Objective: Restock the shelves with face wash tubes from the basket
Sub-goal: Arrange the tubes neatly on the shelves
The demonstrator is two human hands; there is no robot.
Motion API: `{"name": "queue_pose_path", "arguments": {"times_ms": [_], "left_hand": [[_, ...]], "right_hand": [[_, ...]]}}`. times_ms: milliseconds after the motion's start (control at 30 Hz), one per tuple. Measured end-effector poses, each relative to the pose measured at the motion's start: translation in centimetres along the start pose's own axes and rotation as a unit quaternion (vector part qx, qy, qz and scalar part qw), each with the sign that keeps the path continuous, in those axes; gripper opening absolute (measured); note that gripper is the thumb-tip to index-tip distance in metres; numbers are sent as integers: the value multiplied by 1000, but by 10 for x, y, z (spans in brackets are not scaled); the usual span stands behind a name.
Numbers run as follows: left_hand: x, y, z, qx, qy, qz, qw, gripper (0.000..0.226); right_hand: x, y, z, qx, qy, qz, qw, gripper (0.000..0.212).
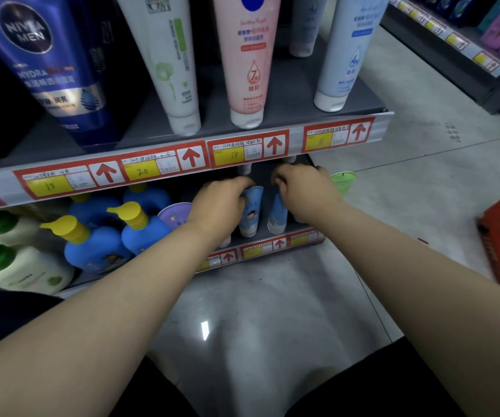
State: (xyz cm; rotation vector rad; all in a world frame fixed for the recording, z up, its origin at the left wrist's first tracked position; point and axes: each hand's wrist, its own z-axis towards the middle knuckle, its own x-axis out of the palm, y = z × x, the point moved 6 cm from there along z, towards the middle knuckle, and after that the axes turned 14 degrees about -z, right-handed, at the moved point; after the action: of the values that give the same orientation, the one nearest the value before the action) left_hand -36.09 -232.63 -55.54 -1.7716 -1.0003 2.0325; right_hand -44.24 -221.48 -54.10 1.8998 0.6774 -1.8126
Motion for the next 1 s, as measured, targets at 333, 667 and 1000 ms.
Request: {"name": "queue_pose_path", "arguments": {"times_ms": [333, 667, 1000], "left_hand": [[0, 6, 2, -15, 13, 34, 999, 26], [0, 9, 4, -16, 17, 44, 999, 26], [7, -31, 5, 91, 5, 107, 990, 45]], "right_hand": [[-3, -6, 3, 1, -2, -60, 998, 24], [2, -10, 2, 32, 5, -33, 999, 23], [-12, -33, -6, 30, -19, -41, 999, 42]]}}
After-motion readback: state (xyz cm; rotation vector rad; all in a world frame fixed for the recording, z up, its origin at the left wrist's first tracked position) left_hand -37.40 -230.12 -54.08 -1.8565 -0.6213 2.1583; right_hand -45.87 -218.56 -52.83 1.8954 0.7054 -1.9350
